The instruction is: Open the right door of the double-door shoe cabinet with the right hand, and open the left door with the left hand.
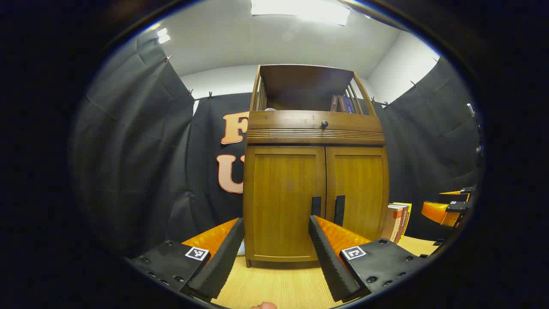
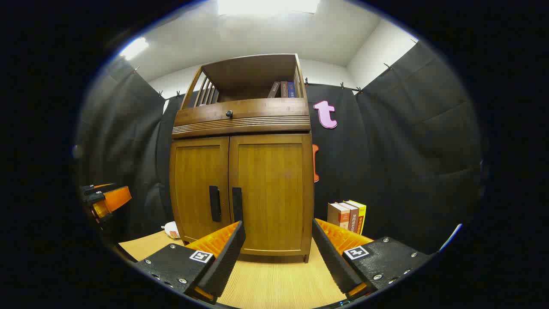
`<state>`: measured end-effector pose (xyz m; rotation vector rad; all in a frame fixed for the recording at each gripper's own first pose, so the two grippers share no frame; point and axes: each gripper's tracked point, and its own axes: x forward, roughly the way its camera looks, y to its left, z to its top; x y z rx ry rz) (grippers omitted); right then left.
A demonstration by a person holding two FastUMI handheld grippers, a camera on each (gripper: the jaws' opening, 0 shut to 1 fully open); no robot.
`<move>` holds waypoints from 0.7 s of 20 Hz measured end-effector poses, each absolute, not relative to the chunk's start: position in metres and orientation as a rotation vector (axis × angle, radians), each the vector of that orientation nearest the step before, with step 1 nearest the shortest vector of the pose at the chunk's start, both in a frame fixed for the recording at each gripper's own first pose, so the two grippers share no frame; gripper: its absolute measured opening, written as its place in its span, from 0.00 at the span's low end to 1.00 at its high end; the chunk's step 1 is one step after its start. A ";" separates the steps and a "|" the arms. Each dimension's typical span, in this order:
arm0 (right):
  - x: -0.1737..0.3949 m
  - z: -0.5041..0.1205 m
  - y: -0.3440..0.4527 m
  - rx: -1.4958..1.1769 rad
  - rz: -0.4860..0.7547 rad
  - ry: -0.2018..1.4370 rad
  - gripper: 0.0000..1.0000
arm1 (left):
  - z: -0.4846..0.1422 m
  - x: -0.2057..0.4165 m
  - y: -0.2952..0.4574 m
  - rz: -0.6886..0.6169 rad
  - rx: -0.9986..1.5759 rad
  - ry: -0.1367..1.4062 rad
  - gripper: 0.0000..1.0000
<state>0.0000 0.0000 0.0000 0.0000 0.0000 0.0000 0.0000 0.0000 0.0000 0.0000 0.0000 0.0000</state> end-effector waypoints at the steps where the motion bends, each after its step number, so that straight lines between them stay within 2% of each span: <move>1: 0.001 0.001 0.001 -0.001 0.001 -0.003 1.00 | 0.001 0.000 0.001 0.005 0.002 0.001 0.96; 8: 0.002 0.004 0.005 0.001 0.002 -0.005 1.00 | 0.000 0.001 0.001 0.017 0.010 0.003 0.97; 9: 0.002 0.003 0.006 -0.002 0.004 -0.005 0.95 | 0.000 0.002 0.001 0.018 0.010 0.005 0.97; 10: 0.001 0.004 0.007 -0.002 0.005 -0.004 1.00 | 0.000 0.002 0.002 0.021 0.011 0.005 0.97; 14: 0.001 0.004 0.009 0.003 0.004 -0.005 1.00 | 0.001 -0.001 0.001 0.026 0.017 0.000 0.97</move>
